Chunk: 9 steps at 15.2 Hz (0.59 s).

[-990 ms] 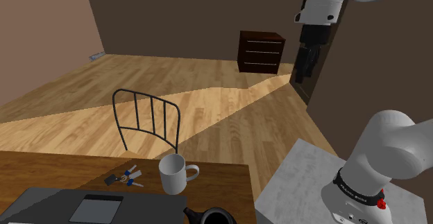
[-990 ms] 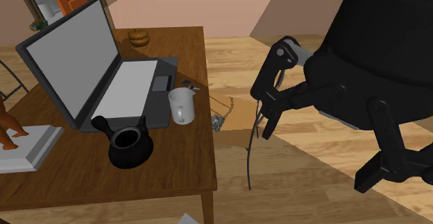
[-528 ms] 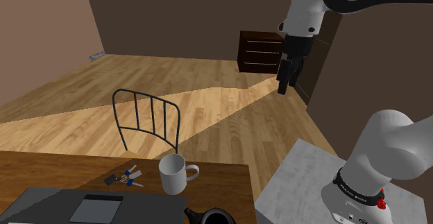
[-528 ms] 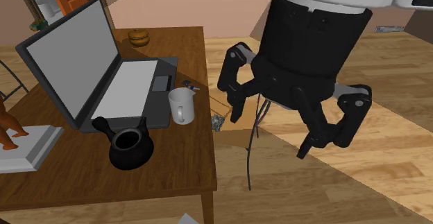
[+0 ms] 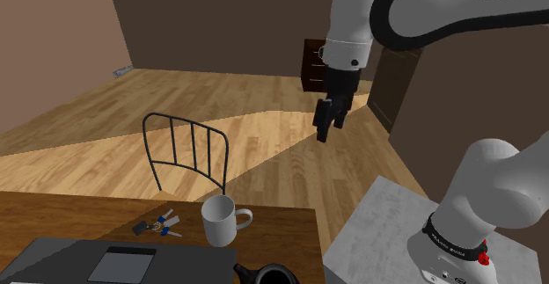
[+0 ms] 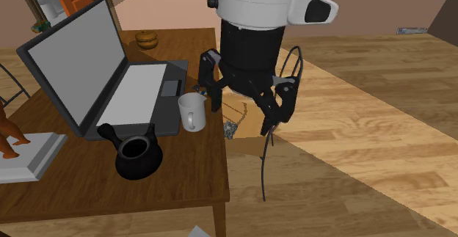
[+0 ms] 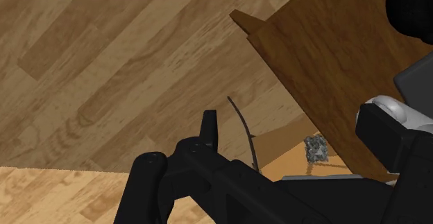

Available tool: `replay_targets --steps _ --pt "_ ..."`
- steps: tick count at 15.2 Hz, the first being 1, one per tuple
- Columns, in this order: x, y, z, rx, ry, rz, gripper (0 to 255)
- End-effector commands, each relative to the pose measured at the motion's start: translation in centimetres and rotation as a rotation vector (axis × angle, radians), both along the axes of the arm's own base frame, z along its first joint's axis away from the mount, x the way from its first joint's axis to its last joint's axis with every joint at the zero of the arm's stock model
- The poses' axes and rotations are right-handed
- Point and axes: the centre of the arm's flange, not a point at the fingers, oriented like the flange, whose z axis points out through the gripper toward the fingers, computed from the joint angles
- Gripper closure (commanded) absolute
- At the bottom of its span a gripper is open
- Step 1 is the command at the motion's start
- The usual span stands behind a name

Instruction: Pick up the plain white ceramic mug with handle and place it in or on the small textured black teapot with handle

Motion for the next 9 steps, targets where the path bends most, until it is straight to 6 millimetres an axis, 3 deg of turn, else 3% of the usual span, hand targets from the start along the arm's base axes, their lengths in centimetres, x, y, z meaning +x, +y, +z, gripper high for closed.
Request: replay_targets --steps 1,9 --pt "1.0 2.6 -1.1 -0.004 -0.009 0.007 0" --pt "4.3 11.8 -5.2 -0.023 -0.042 0.038 0"
